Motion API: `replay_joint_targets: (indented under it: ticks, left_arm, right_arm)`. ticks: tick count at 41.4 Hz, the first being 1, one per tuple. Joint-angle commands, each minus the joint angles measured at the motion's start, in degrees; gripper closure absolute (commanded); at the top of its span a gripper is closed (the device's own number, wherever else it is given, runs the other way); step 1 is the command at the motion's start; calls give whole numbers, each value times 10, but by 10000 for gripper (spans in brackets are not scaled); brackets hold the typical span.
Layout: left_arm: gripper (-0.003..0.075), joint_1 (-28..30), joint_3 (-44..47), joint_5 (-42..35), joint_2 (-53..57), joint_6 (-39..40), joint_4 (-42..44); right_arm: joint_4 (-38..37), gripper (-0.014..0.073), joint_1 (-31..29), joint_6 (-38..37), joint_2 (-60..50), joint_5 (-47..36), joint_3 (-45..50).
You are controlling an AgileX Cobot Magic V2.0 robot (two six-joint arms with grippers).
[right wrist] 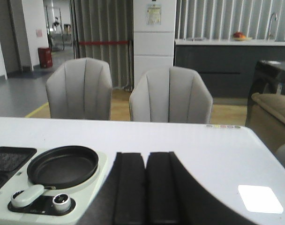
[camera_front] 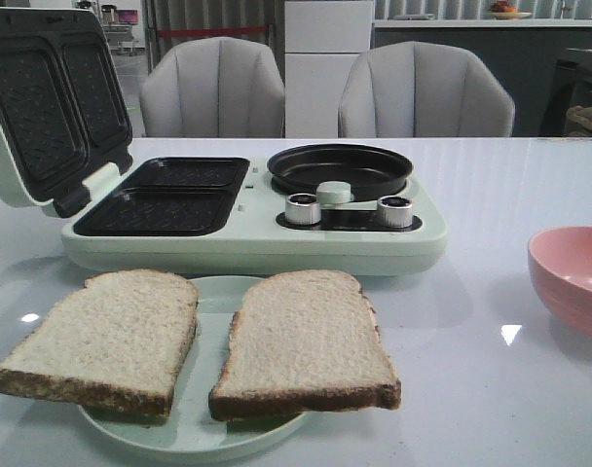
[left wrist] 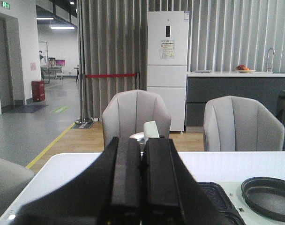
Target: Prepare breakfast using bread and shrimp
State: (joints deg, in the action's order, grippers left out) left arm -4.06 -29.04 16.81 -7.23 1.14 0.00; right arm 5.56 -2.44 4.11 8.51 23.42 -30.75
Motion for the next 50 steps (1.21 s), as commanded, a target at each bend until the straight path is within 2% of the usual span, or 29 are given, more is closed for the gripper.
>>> replay_joint_targets:
  ticks: [1, 6, 25, 29, 31, 33, 36, 39, 41, 46, 50]
  left_arm:
    - [621, -3, -73, 5, -59, 6, 4]
    - [621, -3, -119, 49, -115, 6, 4]
    - [621, -3, -90, 102, -233, 6, 0]
    - [610, -3, -83, 108, -252, 6, 0]
    - [580, -3, -83, 110, -259, 6, 0]
    - [498, -3, -83, 111, -268, 6, 0]
    - [332, -3, -83, 111, -280, 6, 0]
    - [192, -3, -83, 111, -290, 6, 0]
    - [136, -3, -83, 112, -297, 6, 0]
    - [136, -15, -83, 112, -316, 3, 0]
    - [158, -49, -83, 112, -333, -34, 0]
  right_arm:
    - [0, 547, 0, 4, 62, 31, -73]
    - [0, 547, 0, 4, 121, 87, -116]
    - [0, 546, 0, 4, 237, 100, -60]
    - [0, 491, 0, 4, 253, 101, -47]
    - [0, 418, 0, 4, 258, 101, -44]
    - [0, 328, 0, 4, 265, 99, -41]
    - [0, 198, 0, 4, 275, 98, -41]
    - [0, 134, 0, 4, 281, 93, -41]
    - [0, 124, 0, 4, 285, 91, -41]
    - [0, 128, 0, 4, 288, 95, -41]
    - [0, 128, 0, 4, 288, 95, -41]
